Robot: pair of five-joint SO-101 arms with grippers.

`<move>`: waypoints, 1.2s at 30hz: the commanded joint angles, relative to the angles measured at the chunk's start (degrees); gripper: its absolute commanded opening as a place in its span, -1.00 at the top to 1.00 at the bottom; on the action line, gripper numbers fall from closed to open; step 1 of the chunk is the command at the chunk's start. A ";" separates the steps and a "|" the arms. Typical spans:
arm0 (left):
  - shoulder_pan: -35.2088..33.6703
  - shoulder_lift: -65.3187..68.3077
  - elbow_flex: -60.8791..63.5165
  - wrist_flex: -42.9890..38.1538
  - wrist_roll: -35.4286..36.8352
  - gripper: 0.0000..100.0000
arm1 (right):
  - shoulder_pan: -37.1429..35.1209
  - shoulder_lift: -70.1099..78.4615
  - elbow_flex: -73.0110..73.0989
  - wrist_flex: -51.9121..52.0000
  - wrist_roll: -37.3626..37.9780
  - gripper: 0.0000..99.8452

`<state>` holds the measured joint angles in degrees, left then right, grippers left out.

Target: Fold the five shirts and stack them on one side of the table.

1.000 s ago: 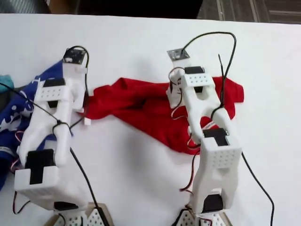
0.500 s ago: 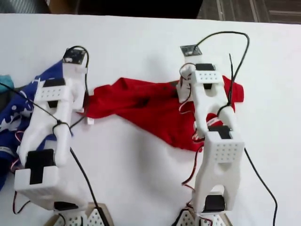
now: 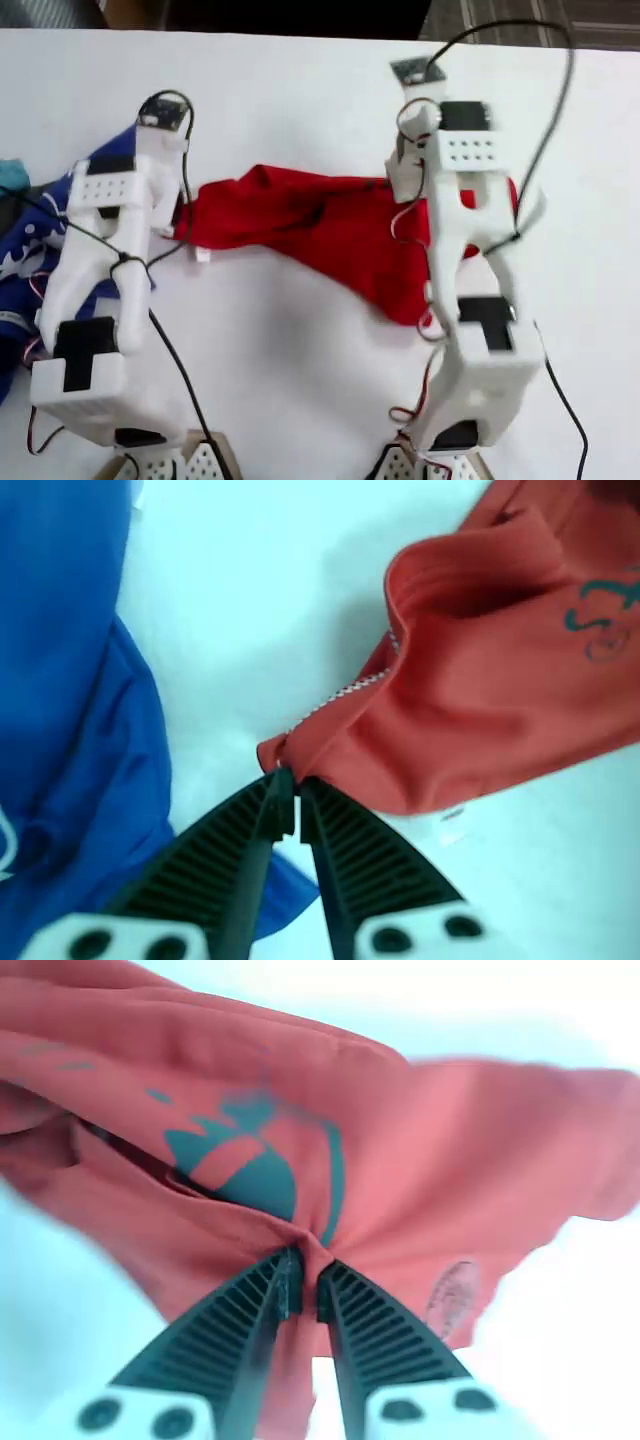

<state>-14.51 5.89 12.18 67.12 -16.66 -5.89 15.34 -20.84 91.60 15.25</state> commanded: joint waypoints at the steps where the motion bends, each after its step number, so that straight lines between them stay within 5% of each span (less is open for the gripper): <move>1: 0.62 -3.87 -10.42 9.49 -4.92 0.95 | 0.92 -13.93 -2.29 4.26 5.27 0.96; 11: 2.64 -3.34 -21.93 23.38 -8.88 0.95 | 7.78 -29.76 7.21 5.05 16.44 0.96; 23: 16.09 -3.34 -2.86 12.66 -8.53 0.95 | 6.46 -36.26 56.18 -22.81 16.79 0.95; 36: 15.47 -3.34 -0.75 10.29 -8.53 0.95 | 5.76 -52.00 68.84 -24.92 16.88 0.92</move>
<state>0.88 5.80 11.38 77.76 -25.01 0.18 -34.33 47.74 67.08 31.78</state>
